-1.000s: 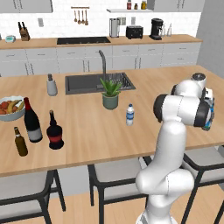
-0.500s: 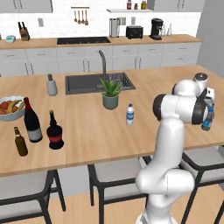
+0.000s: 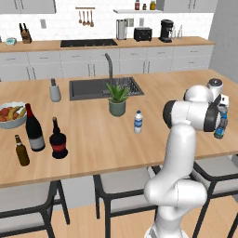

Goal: Move the plastic bottles in the middle to the plastics group, and the glass bottles in the middle to the glass group.

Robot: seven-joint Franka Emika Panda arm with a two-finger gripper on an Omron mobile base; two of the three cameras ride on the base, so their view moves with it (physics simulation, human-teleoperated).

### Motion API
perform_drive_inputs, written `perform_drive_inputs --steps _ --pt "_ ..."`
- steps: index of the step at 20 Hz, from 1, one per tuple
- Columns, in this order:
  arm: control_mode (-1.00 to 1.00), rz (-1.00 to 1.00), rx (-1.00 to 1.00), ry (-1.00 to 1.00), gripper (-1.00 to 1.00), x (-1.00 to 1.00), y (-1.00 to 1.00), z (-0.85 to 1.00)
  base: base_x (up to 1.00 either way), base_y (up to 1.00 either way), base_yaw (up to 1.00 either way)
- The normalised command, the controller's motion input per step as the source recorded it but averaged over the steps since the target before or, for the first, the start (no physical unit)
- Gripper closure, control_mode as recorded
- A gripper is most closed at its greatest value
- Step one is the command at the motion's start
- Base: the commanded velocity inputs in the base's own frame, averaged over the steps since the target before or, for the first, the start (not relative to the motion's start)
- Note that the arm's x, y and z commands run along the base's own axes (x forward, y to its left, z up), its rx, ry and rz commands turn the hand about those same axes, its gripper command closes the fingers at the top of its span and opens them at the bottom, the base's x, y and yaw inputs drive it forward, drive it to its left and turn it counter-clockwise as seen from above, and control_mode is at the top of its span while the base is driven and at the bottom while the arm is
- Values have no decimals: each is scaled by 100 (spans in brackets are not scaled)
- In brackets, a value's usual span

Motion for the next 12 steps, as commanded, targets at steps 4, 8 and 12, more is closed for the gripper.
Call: perform_drive_inputs --steps 4,8,12 --pt "-100 0 0 0 100 0 0 -35 0 0 0" --pt "-100 0 0 0 100 0 0 -28 0 0 0" --pt "-100 0 0 0 100 0 0 -8 0 0 0"
